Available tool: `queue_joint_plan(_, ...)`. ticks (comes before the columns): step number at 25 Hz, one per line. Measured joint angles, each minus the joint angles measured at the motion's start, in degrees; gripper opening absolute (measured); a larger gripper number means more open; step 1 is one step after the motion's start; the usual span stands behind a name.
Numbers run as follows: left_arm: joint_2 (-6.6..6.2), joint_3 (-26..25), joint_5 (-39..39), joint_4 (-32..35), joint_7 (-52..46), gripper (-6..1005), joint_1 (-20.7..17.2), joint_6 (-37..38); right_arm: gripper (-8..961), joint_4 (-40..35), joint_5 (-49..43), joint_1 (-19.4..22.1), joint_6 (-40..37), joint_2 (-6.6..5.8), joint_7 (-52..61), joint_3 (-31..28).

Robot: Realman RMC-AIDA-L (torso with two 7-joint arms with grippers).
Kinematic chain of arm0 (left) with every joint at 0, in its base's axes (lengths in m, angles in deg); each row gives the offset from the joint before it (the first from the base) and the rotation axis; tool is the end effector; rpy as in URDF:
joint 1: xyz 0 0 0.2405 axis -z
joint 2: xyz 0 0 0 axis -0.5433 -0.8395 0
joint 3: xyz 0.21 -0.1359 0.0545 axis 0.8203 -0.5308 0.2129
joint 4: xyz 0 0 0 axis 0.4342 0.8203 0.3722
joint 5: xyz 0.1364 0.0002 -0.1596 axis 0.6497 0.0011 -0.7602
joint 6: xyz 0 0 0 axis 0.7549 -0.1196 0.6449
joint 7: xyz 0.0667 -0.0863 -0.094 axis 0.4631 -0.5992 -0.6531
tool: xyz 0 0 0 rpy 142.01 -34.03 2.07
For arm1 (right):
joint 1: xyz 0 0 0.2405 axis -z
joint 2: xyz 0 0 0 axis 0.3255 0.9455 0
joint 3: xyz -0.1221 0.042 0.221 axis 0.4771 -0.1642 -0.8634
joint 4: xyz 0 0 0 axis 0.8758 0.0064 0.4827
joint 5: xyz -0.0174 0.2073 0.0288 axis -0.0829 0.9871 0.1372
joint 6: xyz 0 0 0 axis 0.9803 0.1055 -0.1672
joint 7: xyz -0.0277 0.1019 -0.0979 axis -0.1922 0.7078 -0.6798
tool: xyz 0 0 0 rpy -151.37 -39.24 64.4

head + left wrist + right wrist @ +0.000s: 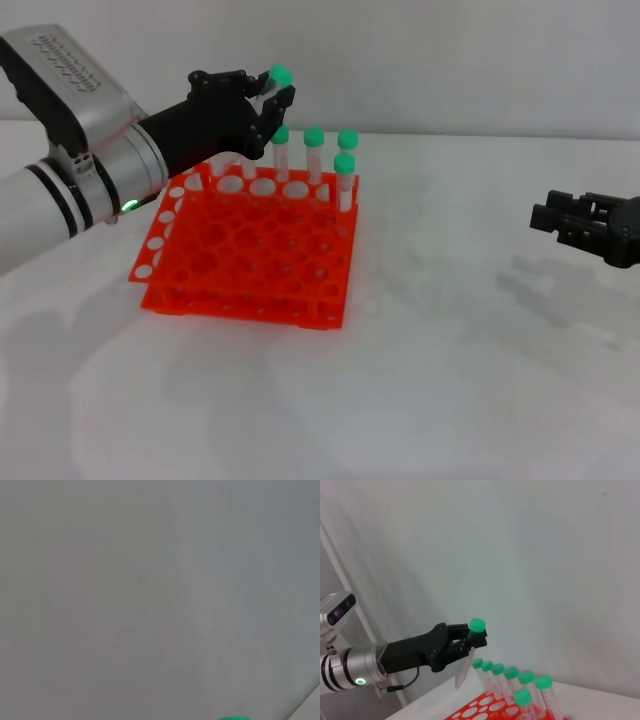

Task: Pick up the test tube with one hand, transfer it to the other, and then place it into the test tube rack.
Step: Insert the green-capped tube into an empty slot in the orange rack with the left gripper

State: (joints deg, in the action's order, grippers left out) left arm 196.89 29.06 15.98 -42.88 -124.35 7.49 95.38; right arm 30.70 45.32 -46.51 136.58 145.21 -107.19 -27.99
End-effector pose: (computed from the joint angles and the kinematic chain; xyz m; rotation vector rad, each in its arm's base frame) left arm -0.2115 0.4274 -0.0075 -2.2324 -0.1607 -0.6745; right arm 0.2566 0.3542 0.0517 -2.4715 0.7715 0.9305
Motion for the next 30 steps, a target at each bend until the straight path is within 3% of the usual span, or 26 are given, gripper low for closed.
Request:
queue_joint_plan(14, -0.09, 1.9, -2.8, -4.5, 4.9, 209, 3.1, -1.8, 413, 0.6, 0.1, -0.7, -0.4, -0.04, -0.6, -0.1)
queue_joint_plan(30, 0.08, 3.1, -2.9, -5.6, 4.9, 246, 3.1, -2.1, 413, 0.6, 0.0, -0.8, -0.8, -0.10, -0.6, -0.5)
